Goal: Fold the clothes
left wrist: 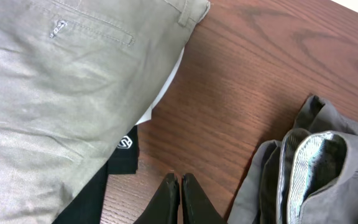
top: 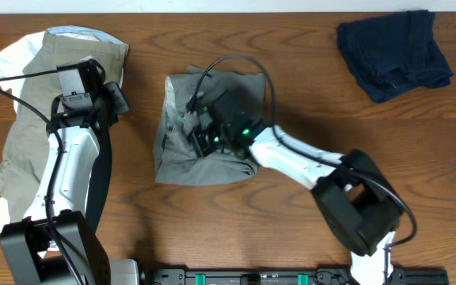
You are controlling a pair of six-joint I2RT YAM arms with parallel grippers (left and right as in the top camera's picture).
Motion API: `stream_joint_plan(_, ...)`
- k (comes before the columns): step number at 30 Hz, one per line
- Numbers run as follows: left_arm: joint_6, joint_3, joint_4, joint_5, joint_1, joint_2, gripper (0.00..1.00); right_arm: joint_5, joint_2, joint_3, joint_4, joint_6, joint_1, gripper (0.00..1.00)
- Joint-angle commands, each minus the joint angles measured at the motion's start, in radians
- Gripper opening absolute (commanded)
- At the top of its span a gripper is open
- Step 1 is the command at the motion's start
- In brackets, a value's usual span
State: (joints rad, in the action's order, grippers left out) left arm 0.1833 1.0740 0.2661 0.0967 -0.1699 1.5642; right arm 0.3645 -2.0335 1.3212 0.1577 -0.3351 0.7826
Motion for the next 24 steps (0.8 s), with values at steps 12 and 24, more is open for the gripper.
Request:
stream_joint_plan(12, -0.002, 0.018, 0.006, -0.016, -0.004, -0.014, 0.07, 0.059, -0.016, 0.013, 0.089, -0.058, 0.126, 0.03)
stream_joint_plan(24, -0.002, 0.018, 0.006, -0.016, -0.004, -0.014, 0.07, 0.085, 0.229, 0.070, 0.212, -0.015, 0.069, 0.06)
